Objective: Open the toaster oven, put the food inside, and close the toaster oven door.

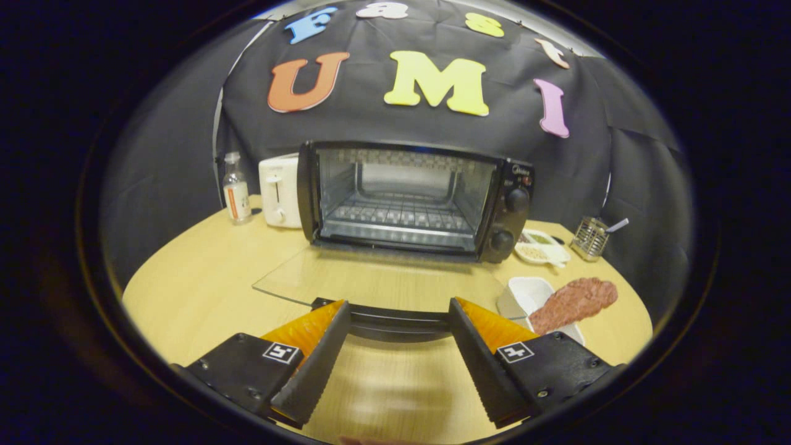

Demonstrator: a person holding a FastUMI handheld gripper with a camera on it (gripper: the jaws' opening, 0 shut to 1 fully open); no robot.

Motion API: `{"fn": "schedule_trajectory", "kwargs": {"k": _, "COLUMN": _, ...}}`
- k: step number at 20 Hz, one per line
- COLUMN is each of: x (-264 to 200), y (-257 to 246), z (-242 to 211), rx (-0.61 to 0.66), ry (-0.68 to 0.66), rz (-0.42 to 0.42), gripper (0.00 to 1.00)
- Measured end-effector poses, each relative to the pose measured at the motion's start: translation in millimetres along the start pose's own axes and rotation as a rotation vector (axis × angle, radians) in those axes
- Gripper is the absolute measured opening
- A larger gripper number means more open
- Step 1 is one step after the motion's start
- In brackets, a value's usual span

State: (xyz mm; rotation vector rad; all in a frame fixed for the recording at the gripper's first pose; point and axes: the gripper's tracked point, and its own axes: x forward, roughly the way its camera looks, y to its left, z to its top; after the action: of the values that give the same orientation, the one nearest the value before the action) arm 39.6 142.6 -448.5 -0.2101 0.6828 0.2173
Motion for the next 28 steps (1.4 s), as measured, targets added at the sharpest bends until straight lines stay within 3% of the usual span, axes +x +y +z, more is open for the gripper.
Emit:
{"fn": "schedule_trajectory", "kwargs": {"k": 6, "x": -0.5, "y": 3.8, "z": 7.2, "rx": -0.009, "ry": -0.008, "rz": 0.044, "gripper": 1.0}}
{"fn": "schedule_trajectory", "kwargs": {"k": 12, "x": -32.4, "y": -1.4, "z": 27.2, "rx": 0.041, "ry": 0.039, "rz": 0.213, "gripper": 1.0}}
{"fn": "schedule_trajectory", "kwargs": {"k": 20, "x": -58.8, "y": -102.9, "z": 51.8, "rx": 0.097, "ry": 0.085, "rz": 0.248, "gripper": 1.0}}
{"fn": "schedule_trajectory", "kwargs": {"k": 25, "x": -65.8, "y": -160.4, "z": 50.7, "rx": 0.279, "ry": 0.192, "rz": 0.327, "gripper": 0.97}}
{"fn": "schedule_trajectory", "kwargs": {"k": 28, "x": -63.1, "y": -203.5, "z": 57.6, "rx": 0.272, "ry": 0.167, "rz": 0.293, "gripper": 0.95}}
